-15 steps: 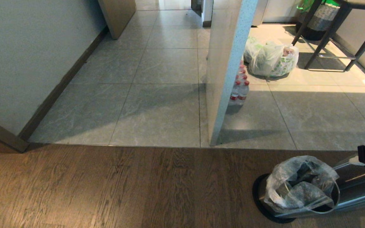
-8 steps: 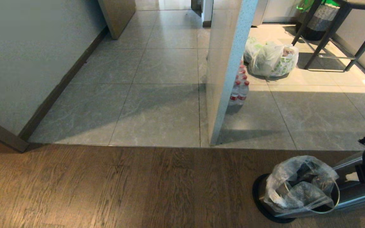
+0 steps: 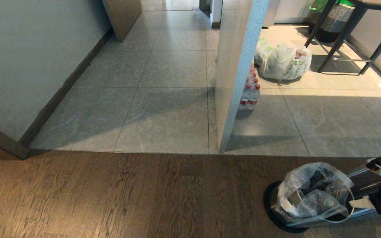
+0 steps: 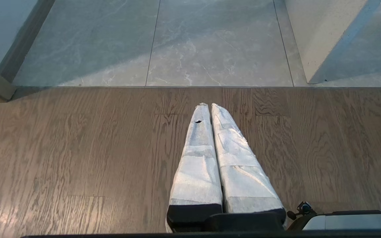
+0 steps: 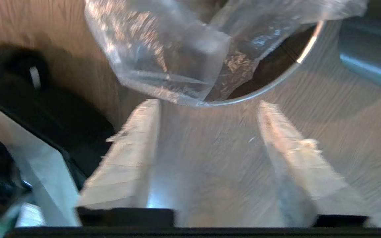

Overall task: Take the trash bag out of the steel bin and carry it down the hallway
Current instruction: Pick up the trash bag

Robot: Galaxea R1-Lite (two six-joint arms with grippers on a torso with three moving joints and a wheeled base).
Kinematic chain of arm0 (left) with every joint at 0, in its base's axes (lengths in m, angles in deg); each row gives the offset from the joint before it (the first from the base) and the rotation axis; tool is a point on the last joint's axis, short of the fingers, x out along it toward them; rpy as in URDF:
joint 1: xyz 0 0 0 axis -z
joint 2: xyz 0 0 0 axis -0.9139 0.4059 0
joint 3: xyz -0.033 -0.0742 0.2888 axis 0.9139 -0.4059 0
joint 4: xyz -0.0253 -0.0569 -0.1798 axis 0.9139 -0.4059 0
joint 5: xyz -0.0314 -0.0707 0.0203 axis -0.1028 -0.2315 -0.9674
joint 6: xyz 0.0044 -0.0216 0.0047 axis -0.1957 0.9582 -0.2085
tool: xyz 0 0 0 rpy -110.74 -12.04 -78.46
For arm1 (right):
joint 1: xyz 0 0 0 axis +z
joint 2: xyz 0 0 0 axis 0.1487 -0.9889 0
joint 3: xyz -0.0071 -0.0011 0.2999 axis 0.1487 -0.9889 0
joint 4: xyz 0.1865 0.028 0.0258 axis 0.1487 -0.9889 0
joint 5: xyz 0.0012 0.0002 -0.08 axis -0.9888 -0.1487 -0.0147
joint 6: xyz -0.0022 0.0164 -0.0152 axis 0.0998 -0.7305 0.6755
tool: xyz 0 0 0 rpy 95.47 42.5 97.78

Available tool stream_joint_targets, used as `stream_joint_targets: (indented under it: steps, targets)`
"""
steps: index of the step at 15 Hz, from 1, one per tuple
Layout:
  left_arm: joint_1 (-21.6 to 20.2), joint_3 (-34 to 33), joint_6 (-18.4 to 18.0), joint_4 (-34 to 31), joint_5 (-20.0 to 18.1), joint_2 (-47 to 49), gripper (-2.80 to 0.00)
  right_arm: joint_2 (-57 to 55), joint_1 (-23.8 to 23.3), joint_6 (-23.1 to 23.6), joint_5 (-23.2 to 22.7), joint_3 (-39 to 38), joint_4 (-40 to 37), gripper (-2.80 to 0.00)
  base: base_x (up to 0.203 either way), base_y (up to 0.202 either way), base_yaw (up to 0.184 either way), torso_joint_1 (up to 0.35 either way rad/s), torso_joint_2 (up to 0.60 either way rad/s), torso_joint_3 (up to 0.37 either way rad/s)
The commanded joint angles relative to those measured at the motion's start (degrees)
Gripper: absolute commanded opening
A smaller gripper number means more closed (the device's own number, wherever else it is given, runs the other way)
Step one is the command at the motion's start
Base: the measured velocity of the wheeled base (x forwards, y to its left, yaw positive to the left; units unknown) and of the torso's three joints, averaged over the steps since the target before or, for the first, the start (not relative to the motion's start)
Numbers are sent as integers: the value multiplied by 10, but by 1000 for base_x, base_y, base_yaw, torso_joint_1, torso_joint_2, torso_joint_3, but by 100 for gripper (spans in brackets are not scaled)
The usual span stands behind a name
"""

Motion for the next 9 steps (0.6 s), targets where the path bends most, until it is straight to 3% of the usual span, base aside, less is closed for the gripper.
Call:
stream_joint_targets:
  steps: [1, 9]
  targets:
    - [0, -2, 0, 0, 0, 0, -280, -10, 0, 32, -2, -7, -1, 0, 0, 0, 0, 0, 0, 0]
    - [0, -2, 0, 0, 0, 0, -280, -36, -33, 150, 3, 2, -8, 0, 0, 0, 0, 0, 0, 0]
